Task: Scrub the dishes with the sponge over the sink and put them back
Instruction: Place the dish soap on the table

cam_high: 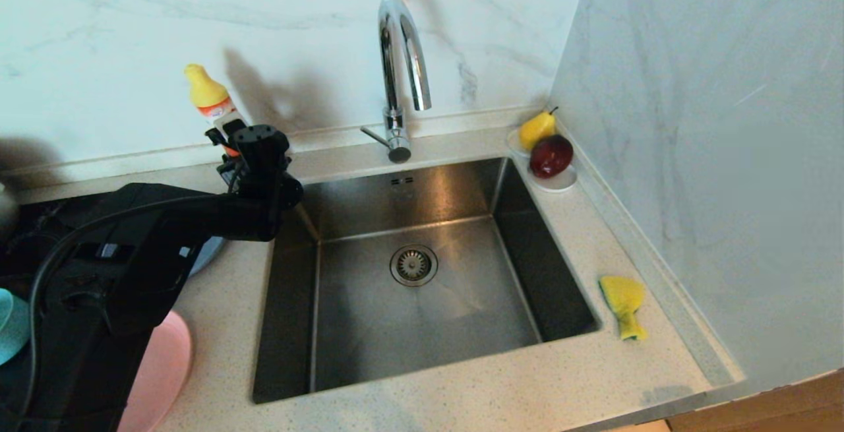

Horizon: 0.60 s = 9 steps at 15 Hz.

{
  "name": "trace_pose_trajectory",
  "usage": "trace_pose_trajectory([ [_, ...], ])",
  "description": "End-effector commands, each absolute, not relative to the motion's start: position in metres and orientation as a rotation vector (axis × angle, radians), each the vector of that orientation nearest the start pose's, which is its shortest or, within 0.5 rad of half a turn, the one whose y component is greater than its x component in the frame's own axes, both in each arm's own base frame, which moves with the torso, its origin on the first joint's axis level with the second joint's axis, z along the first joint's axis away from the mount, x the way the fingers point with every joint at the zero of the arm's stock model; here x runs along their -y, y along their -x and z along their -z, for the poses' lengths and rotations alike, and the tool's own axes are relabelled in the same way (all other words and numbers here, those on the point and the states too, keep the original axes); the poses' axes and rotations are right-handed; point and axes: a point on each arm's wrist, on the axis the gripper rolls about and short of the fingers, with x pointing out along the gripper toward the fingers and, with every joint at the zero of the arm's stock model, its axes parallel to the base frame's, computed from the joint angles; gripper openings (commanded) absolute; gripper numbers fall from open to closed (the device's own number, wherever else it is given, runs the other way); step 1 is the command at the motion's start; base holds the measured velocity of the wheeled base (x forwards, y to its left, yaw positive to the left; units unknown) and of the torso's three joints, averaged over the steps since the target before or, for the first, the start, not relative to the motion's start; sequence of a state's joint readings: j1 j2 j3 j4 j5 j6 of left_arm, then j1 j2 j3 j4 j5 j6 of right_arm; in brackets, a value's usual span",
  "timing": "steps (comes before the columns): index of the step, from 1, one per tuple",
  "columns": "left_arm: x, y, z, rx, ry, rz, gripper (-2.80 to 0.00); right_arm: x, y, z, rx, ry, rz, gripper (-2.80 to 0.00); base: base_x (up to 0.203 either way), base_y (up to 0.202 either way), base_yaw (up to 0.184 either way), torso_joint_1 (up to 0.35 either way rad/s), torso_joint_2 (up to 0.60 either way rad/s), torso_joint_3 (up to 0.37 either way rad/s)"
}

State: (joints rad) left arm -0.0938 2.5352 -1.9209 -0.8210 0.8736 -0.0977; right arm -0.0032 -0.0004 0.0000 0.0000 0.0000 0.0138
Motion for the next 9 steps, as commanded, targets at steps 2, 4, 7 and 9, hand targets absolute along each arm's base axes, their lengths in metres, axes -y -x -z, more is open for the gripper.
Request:
trace_pose_trajectory([
  [2, 0.0304, -0.5255, -0.1481, 0.237, 0.198, -0.775, -2.80, -0.0001, 0.0228, -0.0755, 0.000, -0.014, 0.003, -2.80, 0.000, 0.000, 0.000, 0.000, 0.00, 0.000],
  [4, 0.0304, -0.5269, -0.1434, 0.230, 0.194, -0.776, -2.80, -0.0001, 0.0228, -0.0755, 0.000, -0.014, 0.003, -2.80, 0.000, 0.000, 0.000, 0.000, 0.00, 0.000],
  [7, 0.0312, -0.5268, -0.1445, 0.235, 0.196, -0.774, -2.80, -0.0001, 0.0228, -0.0755, 0.000, -0.014, 0.003, -2.80, 0.000, 0.000, 0.000, 0.000, 0.00, 0.000],
  [9, 0.0312, -0.5268, -0.1448, 0.237, 0.196, -0.774, -2.80, -0.0001, 0.0228, -0.0755, 0.000, -0.014, 0.003, -2.80, 0.000, 0.000, 0.000, 0.000, 0.00, 0.000],
])
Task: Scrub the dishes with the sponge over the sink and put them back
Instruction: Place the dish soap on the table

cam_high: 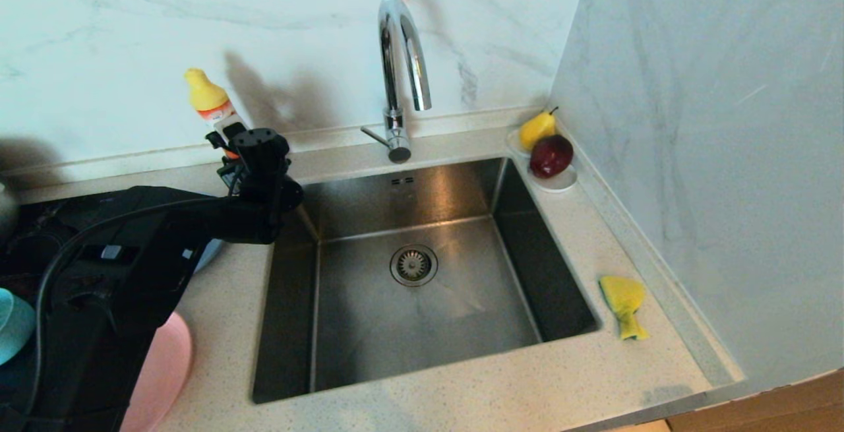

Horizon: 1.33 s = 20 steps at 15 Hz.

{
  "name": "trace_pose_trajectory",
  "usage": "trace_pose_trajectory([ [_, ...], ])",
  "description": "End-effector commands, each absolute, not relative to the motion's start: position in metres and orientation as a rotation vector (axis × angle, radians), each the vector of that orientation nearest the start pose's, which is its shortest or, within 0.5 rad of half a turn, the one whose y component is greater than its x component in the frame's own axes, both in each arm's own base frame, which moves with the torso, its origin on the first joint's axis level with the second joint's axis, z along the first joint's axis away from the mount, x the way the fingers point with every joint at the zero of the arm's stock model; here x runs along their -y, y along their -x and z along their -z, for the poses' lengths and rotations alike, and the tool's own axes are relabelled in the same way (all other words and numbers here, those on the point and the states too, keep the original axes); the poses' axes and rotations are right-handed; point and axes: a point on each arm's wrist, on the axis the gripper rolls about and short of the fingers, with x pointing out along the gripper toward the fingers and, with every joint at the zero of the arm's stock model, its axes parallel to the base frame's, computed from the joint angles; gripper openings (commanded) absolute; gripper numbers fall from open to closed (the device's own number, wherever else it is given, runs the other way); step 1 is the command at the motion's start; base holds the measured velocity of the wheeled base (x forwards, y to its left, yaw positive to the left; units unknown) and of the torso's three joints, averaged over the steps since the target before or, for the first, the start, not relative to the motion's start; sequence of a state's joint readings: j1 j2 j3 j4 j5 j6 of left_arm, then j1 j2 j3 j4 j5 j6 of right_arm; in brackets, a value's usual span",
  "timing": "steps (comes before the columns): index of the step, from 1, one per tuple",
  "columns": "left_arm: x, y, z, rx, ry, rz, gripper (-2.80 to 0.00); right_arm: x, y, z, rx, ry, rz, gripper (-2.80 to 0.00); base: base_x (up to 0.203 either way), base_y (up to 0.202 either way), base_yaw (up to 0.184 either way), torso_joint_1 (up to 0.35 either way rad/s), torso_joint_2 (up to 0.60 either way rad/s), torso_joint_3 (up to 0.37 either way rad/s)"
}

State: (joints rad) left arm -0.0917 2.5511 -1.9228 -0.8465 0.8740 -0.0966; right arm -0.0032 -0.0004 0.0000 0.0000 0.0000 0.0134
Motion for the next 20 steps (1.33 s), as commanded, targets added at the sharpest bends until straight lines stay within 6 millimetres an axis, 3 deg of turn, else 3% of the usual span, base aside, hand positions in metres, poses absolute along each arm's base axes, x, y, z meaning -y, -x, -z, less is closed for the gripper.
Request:
trace_pose_trajectory([
  [1, 0.031, -0.527, -0.145, 0.236, 0.196, -0.774, -2.80, 0.000, 0.023, -0.075, 0.000, -0.014, 0.003, -2.80, 0.000, 0.000, 0.000, 0.000, 0.00, 0.000],
  [3, 0.031, -0.526, -0.145, 0.235, 0.191, -0.775, -2.80, 0.000, 0.023, -0.075, 0.000, -0.014, 0.003, -2.80, 0.000, 0.000, 0.000, 0.000, 0.00, 0.000],
  [4, 0.031, -0.526, -0.148, 0.238, 0.190, -0.775, 0.00, 0.000, 0.023, -0.075, 0.000, -0.014, 0.003, -2.80, 0.000, 0.000, 0.000, 0.000, 0.00, 0.000],
  [10, 0.031, -0.521, -0.165, 0.265, 0.202, -0.773, 0.00, 0.000, 0.023, -0.075, 0.000, -0.014, 0.003, -2.80, 0.000, 0.000, 0.000, 0.000, 0.00, 0.000],
  [14, 0.031, -0.500, -0.217, 0.346, 0.246, -0.765, 0.00, 0.000, 0.023, -0.075, 0.000, -0.014, 0.003, -2.80, 0.000, 0.000, 0.000, 0.000, 0.00, 0.000],
  [20, 0.027, -0.451, -0.302, 0.455, 0.270, -0.757, 0.00, 0.000, 0.023, -0.075, 0.000, -0.014, 0.003, -2.80, 0.000, 0.000, 0.000, 0.000, 0.00, 0.000],
])
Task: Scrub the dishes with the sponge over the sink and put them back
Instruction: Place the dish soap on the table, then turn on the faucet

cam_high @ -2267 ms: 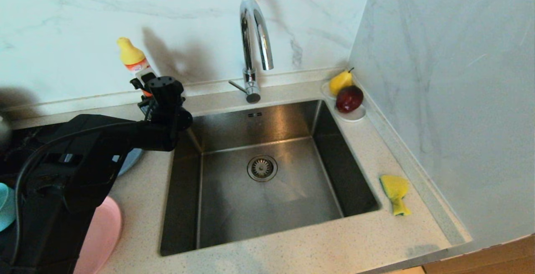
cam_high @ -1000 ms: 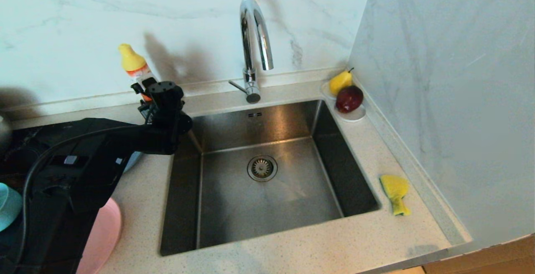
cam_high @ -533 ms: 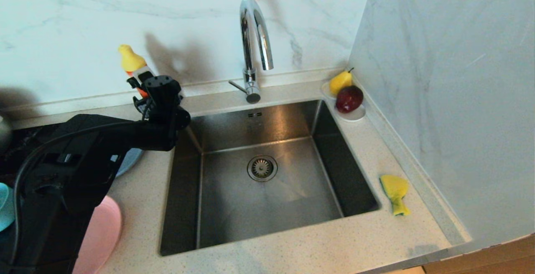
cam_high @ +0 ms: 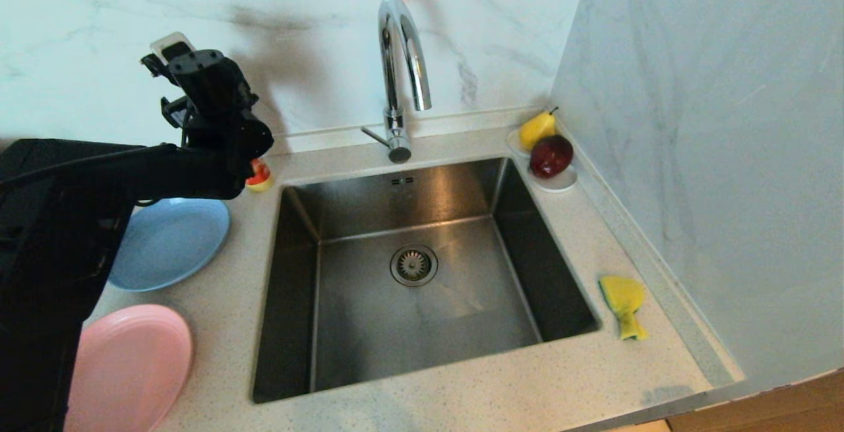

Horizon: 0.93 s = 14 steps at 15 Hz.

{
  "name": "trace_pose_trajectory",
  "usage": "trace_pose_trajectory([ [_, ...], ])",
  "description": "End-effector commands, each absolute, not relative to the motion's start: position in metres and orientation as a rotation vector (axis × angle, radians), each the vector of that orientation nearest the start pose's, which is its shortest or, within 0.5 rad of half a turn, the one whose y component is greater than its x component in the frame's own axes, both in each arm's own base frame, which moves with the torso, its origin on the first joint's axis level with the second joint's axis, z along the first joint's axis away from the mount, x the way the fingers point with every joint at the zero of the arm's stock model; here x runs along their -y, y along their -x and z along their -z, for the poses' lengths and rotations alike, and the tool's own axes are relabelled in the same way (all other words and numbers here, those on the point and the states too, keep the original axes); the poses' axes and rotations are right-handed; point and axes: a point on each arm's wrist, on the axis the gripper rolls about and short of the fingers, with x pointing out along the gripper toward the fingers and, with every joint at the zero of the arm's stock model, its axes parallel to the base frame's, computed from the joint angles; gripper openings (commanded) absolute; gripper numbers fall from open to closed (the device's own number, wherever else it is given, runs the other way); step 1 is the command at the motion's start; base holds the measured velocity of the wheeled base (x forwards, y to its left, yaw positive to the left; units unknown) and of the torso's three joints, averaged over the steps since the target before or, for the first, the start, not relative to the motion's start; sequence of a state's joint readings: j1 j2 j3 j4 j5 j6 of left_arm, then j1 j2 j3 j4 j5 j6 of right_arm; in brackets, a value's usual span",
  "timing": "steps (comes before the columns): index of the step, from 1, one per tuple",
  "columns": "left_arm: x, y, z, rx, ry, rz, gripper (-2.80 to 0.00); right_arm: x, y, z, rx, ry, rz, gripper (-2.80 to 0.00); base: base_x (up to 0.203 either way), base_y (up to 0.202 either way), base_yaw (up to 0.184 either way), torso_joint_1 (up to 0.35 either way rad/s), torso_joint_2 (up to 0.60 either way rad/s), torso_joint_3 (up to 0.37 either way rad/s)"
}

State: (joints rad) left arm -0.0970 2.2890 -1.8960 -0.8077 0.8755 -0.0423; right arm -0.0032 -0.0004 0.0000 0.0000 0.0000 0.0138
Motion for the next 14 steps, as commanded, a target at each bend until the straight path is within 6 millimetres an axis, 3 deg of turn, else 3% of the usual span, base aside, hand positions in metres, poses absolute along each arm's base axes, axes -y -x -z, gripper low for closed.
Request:
trace_pose_trajectory([
  [1, 0.027, -0.442, -0.314, 0.466, 0.274, -0.754, 0.00, 0.000, 0.023, -0.075, 0.000, -0.014, 0.003, -2.80, 0.000, 0.000, 0.000, 0.000, 0.00, 0.000],
  [4, 0.026, -0.403, -0.359, 0.521, 0.294, -0.743, 0.00, 0.000, 0.023, -0.075, 0.000, -0.014, 0.003, -2.80, 0.000, 0.000, 0.000, 0.000, 0.00, 0.000],
  [5, 0.025, -0.389, -0.372, 0.526, 0.292, -0.740, -2.80, 0.000, 0.023, -0.075, 0.000, -0.014, 0.003, -2.80, 0.000, 0.000, 0.000, 0.000, 0.00, 0.000],
  [8, 0.021, -0.343, -0.407, 0.491, 0.261, -0.710, -2.80, 0.000, 0.023, -0.075, 0.000, -0.014, 0.003, -2.80, 0.000, 0.000, 0.000, 0.000, 0.00, 0.000],
  [11, 0.016, -0.292, -0.424, 0.423, 0.196, -0.624, -2.80, 0.000, 0.023, -0.075, 0.000, -0.014, 0.003, -2.80, 0.000, 0.000, 0.000, 0.000, 0.00, 0.000],
  [14, 0.011, -0.222, -0.442, 0.385, 0.128, -0.478, -2.80, 0.000, 0.023, -0.075, 0.000, -0.014, 0.003, -2.80, 0.000, 0.000, 0.000, 0.000, 0.00, 0.000],
])
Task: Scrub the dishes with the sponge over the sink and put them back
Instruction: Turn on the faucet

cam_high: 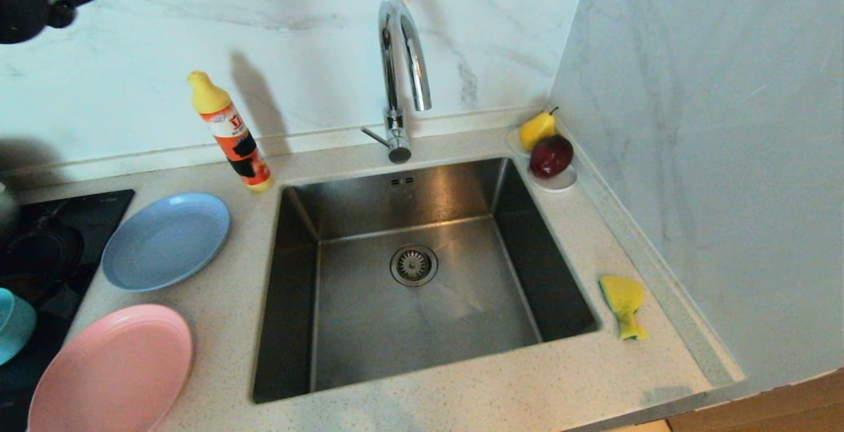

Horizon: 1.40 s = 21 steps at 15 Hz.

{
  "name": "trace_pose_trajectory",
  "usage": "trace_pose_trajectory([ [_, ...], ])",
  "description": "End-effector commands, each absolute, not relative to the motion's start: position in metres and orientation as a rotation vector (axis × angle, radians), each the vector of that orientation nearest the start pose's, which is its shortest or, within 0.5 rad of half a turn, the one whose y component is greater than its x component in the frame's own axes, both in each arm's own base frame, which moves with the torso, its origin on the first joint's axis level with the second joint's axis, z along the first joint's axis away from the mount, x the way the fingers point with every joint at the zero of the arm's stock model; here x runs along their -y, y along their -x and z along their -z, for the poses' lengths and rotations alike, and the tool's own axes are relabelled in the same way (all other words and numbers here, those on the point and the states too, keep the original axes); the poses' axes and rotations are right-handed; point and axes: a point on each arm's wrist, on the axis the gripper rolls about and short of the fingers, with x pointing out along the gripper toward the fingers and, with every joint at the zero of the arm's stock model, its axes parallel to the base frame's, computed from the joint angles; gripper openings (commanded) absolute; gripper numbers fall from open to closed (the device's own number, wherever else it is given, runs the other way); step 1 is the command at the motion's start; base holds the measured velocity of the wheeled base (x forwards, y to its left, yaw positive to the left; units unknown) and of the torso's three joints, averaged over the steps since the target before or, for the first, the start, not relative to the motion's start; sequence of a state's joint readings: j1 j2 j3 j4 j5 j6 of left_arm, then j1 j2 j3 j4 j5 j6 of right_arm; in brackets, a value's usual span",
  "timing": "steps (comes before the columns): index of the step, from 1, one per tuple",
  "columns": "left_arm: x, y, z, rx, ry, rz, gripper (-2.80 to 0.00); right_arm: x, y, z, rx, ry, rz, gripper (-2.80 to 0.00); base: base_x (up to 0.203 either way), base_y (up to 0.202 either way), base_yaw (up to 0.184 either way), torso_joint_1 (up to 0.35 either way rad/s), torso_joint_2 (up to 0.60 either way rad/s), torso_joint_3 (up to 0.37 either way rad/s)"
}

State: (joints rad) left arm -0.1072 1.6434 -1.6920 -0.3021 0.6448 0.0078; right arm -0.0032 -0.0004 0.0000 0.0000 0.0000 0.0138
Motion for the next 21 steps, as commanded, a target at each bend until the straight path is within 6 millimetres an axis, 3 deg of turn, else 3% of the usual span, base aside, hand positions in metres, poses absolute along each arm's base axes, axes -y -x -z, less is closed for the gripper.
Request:
trace_pose_trajectory([
  [1, 0.010, -0.199, -0.443, 0.367, 0.101, -0.420, -2.80, 0.000, 0.023, -0.075, 0.000, -0.014, 0.003, -2.80, 0.000, 0.000, 0.000, 0.000, 0.00, 0.000],
  [3, 0.008, -0.150, -0.434, 0.314, 0.034, -0.268, -2.80, 0.000, 0.023, -0.075, 0.000, -0.014, 0.003, -2.80, 0.000, 0.000, 0.000, 0.000, 0.00, 0.000],
  [6, 0.006, -0.093, -0.393, 0.160, -0.039, -0.079, -2.80, 0.000, 0.023, -0.075, 0.000, -0.014, 0.003, -2.80, 0.000, 0.000, 0.000, 0.000, 0.00, 0.000],
  [8, 0.007, -0.072, -0.355, 0.042, -0.058, 0.077, -2.80, 0.000, 0.023, -0.075, 0.000, -0.014, 0.003, -2.80, 0.000, 0.000, 0.000, 0.000, 0.00, 0.000],
  [10, 0.011, -0.068, -0.322, -0.100, -0.028, 0.257, -2.80, 0.000, 0.023, -0.075, 0.000, -0.014, 0.003, -2.80, 0.000, 0.000, 0.000, 0.000, 0.00, 0.000],
  [12, 0.015, -0.091, -0.310, -0.211, 0.040, 0.315, -2.80, 0.000, 0.023, -0.075, 0.000, -0.014, 0.003, -2.80, 0.000, 0.000, 0.000, 0.000, 0.00, 0.000],
  [15, 0.022, -0.147, -0.300, -0.354, 0.136, 0.383, -2.80, 0.000, 0.023, -0.075, 0.000, -0.014, 0.003, -2.80, 0.000, 0.000, 0.000, 0.000, 0.00, 0.000],
  [21, 0.036, -0.258, -0.285, -0.435, 0.191, 0.440, -2.80, 0.000, 0.023, -0.075, 0.000, -0.014, 0.003, -2.80, 0.000, 0.000, 0.000, 0.000, 0.00, 0.000],
])
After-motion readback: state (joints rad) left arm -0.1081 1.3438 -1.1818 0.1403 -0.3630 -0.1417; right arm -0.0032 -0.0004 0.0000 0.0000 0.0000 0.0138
